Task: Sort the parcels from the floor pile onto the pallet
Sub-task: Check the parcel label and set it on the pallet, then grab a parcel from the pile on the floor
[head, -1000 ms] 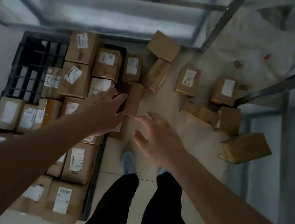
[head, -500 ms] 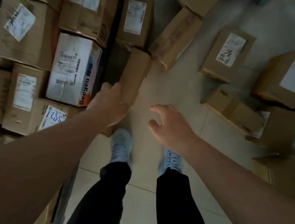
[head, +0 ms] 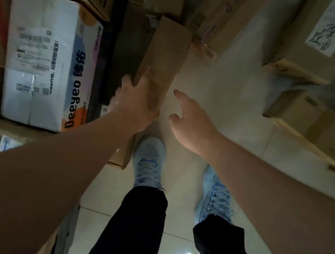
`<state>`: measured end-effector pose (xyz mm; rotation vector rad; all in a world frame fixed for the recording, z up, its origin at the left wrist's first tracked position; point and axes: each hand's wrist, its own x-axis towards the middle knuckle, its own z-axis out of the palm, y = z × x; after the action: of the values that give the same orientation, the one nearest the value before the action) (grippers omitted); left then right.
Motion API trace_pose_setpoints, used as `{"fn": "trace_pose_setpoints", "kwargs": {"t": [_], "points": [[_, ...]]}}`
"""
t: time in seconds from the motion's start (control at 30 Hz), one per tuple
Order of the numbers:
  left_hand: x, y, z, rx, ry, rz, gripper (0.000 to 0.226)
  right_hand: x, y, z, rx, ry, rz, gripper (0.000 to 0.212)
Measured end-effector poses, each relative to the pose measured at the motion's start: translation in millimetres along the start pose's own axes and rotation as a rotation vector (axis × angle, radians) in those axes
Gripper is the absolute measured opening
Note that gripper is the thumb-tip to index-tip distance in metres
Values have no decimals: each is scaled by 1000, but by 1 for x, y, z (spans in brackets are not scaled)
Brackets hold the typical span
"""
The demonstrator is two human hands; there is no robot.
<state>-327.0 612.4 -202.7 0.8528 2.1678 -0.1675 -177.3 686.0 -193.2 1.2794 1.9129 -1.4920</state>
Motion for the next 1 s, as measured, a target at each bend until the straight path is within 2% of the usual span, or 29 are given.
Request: {"fn": "trace_pose_setpoints", "kwargs": {"t": [0.1, 0.3, 0.5, 0.6, 0.77, 0.87, 1.0], "points": [[10, -6, 13, 15, 57, 13, 128, 10, 1, 16, 102, -3, 15, 67], [9, -10, 16, -152, 108, 8, 125, 11, 8, 26, 203, 19, 55, 72], [-29, -1, -24, -442, 99, -34, 120, -26, 1, 4, 258, 49, 77, 64], [-50, 3, -50, -692, 44, -62, 121, -46, -7, -15, 286, 50, 79, 62], [-98, 17, -100, -959, 13, -35, 107, -84, -27, -52, 294, 53, 68, 61], [-127, 30, -127, -1040, 20, -2, 91, -110, -41, -73, 351, 80, 28, 46], [-167, 50, -167, -1084, 32, 1, 81, -151, -66, -104, 497, 68, 26, 34]]}}
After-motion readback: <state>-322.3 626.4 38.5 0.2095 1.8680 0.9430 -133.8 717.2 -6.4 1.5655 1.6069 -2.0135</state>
